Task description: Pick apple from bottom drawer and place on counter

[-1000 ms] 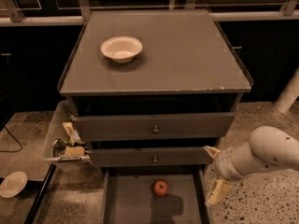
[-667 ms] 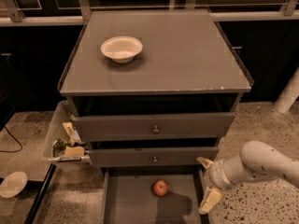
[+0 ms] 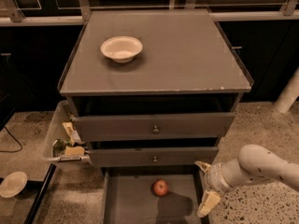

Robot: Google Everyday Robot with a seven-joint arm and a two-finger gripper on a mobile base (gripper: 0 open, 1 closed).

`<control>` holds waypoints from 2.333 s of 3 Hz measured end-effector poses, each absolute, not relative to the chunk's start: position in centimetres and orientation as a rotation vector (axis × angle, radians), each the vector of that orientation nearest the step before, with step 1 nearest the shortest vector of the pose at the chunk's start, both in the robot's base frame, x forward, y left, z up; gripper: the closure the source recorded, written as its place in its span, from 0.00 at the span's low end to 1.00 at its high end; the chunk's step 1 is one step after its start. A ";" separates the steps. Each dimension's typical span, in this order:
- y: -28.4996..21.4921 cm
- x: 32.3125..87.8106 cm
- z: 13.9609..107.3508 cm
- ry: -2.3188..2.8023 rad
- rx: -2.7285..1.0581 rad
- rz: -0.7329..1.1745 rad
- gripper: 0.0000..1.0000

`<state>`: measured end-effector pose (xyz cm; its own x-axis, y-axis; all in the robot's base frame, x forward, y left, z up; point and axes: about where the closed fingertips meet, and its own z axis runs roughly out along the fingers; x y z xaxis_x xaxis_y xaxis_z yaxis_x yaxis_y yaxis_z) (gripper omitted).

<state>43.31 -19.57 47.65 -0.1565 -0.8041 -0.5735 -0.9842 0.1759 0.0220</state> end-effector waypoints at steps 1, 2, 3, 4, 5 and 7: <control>-20.1 44.3 45.6 2.030 -1.657 0.553 0.00; -21.0 46.0 42.1 2.030 -1.647 0.529 0.00; -20.9 48.8 34.6 1.981 -1.679 0.568 0.00; -20.9 48.8 34.6 1.981 -1.679 0.568 0.00; -20.4 49.0 31.5 2.005 -1.655 0.581 0.00; -19.1 50.7 23.6 2.013 -1.600 0.630 0.00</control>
Offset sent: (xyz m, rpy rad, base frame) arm 0.0505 -0.0287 -0.0972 -0.0065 -0.0417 -0.0494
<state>50.74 -19.11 23.56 -0.1934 -0.7513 -0.6310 -0.9770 0.2063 0.0538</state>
